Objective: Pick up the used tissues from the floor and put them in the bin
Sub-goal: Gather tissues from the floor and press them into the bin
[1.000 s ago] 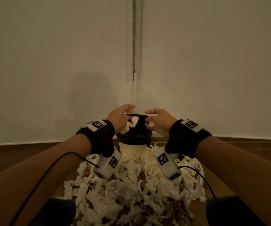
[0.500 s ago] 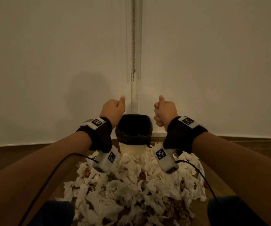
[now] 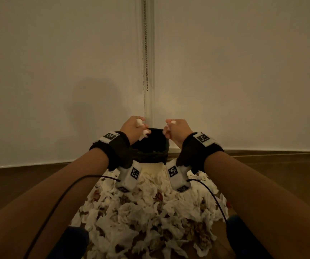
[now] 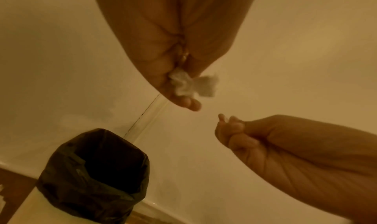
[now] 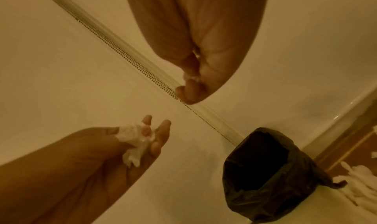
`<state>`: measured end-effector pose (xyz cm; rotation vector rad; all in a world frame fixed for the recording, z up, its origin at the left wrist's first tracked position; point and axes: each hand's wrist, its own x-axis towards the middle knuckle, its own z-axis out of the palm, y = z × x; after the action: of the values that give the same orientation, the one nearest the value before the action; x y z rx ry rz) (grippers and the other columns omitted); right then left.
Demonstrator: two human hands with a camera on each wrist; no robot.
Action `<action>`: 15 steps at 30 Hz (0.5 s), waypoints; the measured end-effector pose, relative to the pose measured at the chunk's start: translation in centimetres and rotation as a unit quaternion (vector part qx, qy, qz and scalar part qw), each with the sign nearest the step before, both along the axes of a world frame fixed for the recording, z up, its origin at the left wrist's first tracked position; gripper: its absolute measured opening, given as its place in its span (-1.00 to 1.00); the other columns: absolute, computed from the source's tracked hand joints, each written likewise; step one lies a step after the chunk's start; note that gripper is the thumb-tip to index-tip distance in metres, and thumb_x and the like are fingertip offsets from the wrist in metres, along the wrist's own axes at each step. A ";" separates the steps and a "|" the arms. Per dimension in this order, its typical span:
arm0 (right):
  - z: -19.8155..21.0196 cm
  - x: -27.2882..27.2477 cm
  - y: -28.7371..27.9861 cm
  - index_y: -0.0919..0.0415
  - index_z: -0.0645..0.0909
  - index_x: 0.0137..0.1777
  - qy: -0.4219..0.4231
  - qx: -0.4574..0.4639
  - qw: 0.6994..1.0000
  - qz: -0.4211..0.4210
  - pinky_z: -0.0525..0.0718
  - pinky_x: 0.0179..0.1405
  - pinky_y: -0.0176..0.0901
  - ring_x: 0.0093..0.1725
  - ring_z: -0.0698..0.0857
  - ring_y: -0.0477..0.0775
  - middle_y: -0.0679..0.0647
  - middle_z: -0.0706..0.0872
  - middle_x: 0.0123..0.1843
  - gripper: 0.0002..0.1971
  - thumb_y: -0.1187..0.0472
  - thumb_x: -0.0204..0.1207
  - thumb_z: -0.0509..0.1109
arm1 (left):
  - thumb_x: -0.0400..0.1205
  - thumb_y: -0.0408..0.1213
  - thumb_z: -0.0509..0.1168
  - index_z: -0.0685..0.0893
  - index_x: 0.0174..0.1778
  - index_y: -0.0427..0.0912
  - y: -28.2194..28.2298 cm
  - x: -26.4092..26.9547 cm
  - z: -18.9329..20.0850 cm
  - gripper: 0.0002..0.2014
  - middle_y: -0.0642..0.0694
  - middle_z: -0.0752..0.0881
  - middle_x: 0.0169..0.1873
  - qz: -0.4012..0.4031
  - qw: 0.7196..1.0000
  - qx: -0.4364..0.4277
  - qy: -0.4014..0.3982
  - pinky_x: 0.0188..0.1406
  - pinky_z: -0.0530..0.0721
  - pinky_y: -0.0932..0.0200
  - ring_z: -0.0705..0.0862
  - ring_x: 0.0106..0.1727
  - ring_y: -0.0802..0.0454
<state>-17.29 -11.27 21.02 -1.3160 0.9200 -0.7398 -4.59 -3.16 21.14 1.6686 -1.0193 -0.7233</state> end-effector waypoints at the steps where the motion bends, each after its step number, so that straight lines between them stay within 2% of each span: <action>1: 0.0 0.0 0.1 0.35 0.52 0.13 -0.010 0.012 1.000 -0.006 0.32 -0.76 -0.39 -0.59 0.44 -0.02 0.13 0.42 -0.43 -0.78 0.44 0.68 0.04 | 0.71 -0.52 0.04 0.34 0.33 -0.34 0.0 -0.2 -0.2 -0.74 -0.13 0.58 -0.15 -0.014 1.000 -0.008 0.013 -0.41 0.67 0.34 0.63 -0.25 0.03; 3: -0.4 0.2 0.0 0.24 0.54 -0.07 -0.002 -0.001 1.000 -0.020 0.35 -0.73 -0.42 -0.68 0.43 -0.09 0.09 0.43 -0.44 -0.77 0.36 0.70 0.06 | 0.73 -0.52 -0.03 0.38 0.25 -0.27 0.0 -0.5 -0.5 -0.77 -0.15 0.59 -0.20 -0.025 0.999 -0.023 0.036 -0.45 0.69 0.32 0.64 -0.29 -0.01; 5: -1.0 0.2 0.0 0.07 0.51 -0.22 0.042 -0.052 0.998 -0.019 0.46 -0.52 -0.32 -0.52 0.46 -0.08 0.02 0.46 -0.40 -0.69 0.30 0.70 0.04 | 0.73 -0.53 -0.10 0.46 0.12 -0.25 0.0 -0.6 -0.7 -0.75 -0.18 0.53 -0.29 -0.016 0.995 -0.041 0.094 -0.55 0.63 0.24 0.56 -0.39 -0.04; 7: -1.4 0.0 0.0 -0.02 0.42 -0.32 0.059 -0.065 0.996 -0.029 0.45 -0.33 -0.24 -0.40 0.42 -0.07 -0.02 0.45 -0.36 -0.65 0.27 0.70 0.03 | 0.72 -0.50 -0.13 0.50 -0.09 -0.18 0.0 -0.8 -0.9 -0.69 -0.14 0.42 -0.40 0.011 0.988 -0.057 0.141 -0.64 0.43 0.23 0.43 -0.53 0.05; 8: -1.5 -0.2 0.0 0.01 0.40 -0.34 0.052 -0.050 0.997 -0.028 0.42 -0.37 -0.26 -0.43 0.40 -0.06 -0.01 0.43 -0.38 -0.64 0.28 0.69 0.04 | 0.70 -0.50 -0.13 0.48 -0.17 -0.13 0.1 -0.9 -1.0 -0.67 -0.12 0.38 -0.43 0.030 0.987 -0.063 0.145 -0.66 0.34 0.29 0.38 -0.61 0.11; 10: -1.6 -0.4 -0.1 0.12 0.38 -0.39 0.024 0.008 0.999 -0.024 0.29 -0.58 -0.33 -0.53 0.31 -0.04 0.04 0.37 -0.46 -0.65 0.24 0.67 0.06 | 0.70 -0.46 -0.05 0.47 -0.24 -0.11 0.1 -1.1 -1.3 -0.70 -0.10 0.39 -0.43 0.049 0.984 -0.067 0.160 -0.69 0.24 0.36 0.33 -0.66 0.19; 11: -1.6 -0.6 -0.1 0.15 0.37 -0.41 0.014 0.034 0.999 -0.022 0.24 -0.62 -0.31 -0.55 0.28 -0.04 0.04 0.36 -0.49 -0.62 0.16 0.68 0.06 | 0.73 -0.32 0.04 0.47 -0.26 -0.11 0.2 -1.3 -1.4 -0.75 -0.09 0.40 -0.41 0.041 0.982 -0.057 0.177 -0.68 0.25 0.34 0.32 -0.62 0.18; 12: -1.5 -0.7 0.0 0.17 0.36 -0.43 0.014 0.043 0.999 -0.021 0.23 -0.61 -0.28 -0.55 0.28 -0.04 0.03 0.36 -0.50 -0.58 0.07 0.68 0.06 | 0.72 -0.07 0.10 0.49 -0.29 -0.12 0.3 -1.6 -1.3 -0.70 -0.10 0.42 -0.40 0.029 0.982 -0.034 0.185 -0.61 0.28 0.32 0.32 -0.57 0.12; 13: -1.5 -0.9 0.0 0.17 0.36 -0.45 0.015 0.042 0.999 -0.023 0.27 -0.61 -0.28 -0.54 0.31 -0.06 0.01 0.37 -0.50 -0.54 0.02 0.69 0.07 | 0.66 0.15 0.10 0.53 -0.30 -0.14 0.3 -1.7 -1.4 -0.56 -0.16 0.45 -0.41 0.024 0.982 -0.010 0.186 -0.53 0.37 0.26 0.36 -0.52 0.01; 14: -1.5 -1.0 -0.1 0.18 0.36 -0.46 0.011 0.038 0.999 -0.030 0.31 -0.64 -0.31 -0.53 0.34 -0.07 0.01 0.38 -0.49 -0.53 0.02 0.69 0.08 | 0.60 0.27 0.09 0.60 -0.29 -0.19 0.4 -1.7 -1.6 -0.45 -0.29 0.48 -0.42 0.037 0.984 -0.001 0.173 -0.44 0.47 0.20 0.42 -0.47 -0.15; 15: -1.6 -1.2 -0.3 0.19 0.36 -0.46 0.008 0.035 0.998 -0.042 0.35 -0.69 -0.36 -0.52 0.37 -0.08 0.01 0.40 -0.48 -0.54 0.06 0.69 0.10 | 0.58 0.29 0.11 0.63 -0.32 -0.24 0.4 -1.6 -1.7 -0.40 -0.36 0.50 -0.45 0.069 0.985 -0.012 0.159 -0.41 0.54 0.17 0.44 -0.45 -0.24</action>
<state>-18.45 -11.59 19.37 -1.2290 1.0095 -0.7556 -6.23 -2.77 19.42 1.5252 -0.6791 -0.8490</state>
